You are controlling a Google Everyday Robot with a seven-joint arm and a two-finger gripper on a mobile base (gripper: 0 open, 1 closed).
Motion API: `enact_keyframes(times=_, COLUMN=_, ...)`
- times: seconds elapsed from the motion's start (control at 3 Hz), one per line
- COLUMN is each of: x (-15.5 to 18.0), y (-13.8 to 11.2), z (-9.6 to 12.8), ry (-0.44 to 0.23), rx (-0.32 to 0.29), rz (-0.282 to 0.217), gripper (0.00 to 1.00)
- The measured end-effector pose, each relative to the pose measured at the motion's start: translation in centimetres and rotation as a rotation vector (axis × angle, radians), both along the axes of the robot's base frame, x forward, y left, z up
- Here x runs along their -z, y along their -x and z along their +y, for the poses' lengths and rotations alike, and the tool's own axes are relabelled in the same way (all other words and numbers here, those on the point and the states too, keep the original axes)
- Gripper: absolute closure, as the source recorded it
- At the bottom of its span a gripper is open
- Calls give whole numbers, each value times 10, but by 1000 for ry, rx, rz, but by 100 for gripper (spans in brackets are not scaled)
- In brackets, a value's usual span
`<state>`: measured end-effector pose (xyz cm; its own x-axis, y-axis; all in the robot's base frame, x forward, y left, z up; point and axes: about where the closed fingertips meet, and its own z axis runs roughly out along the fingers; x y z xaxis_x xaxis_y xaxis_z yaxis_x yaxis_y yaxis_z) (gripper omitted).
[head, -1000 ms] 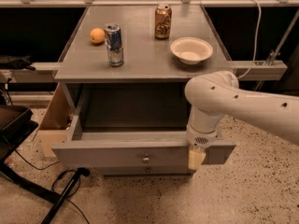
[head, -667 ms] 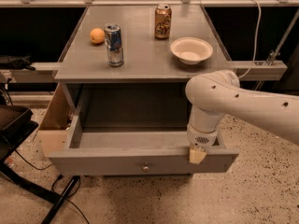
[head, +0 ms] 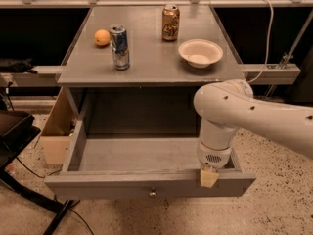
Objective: Open top drawer
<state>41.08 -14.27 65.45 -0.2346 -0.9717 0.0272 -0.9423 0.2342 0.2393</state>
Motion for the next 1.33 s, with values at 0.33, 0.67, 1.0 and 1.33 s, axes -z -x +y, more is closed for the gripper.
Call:
enact_keyframes(times=0.33, x=0, y=0, z=0, ry=0, rx=0, rz=0, gripper=100)
enact_keyframes(times=0.67, x=-2, y=18, z=-3, ry=1, rx=18, rz=29, gripper=100)
enact_keyframes(times=1.0, x=-2, y=18, z=-3, ry=1, rx=18, rz=29, gripper=100)
enact_keyframes(times=1.33, x=-2, y=18, z=-3, ry=1, rx=18, rz=29, gripper=81)
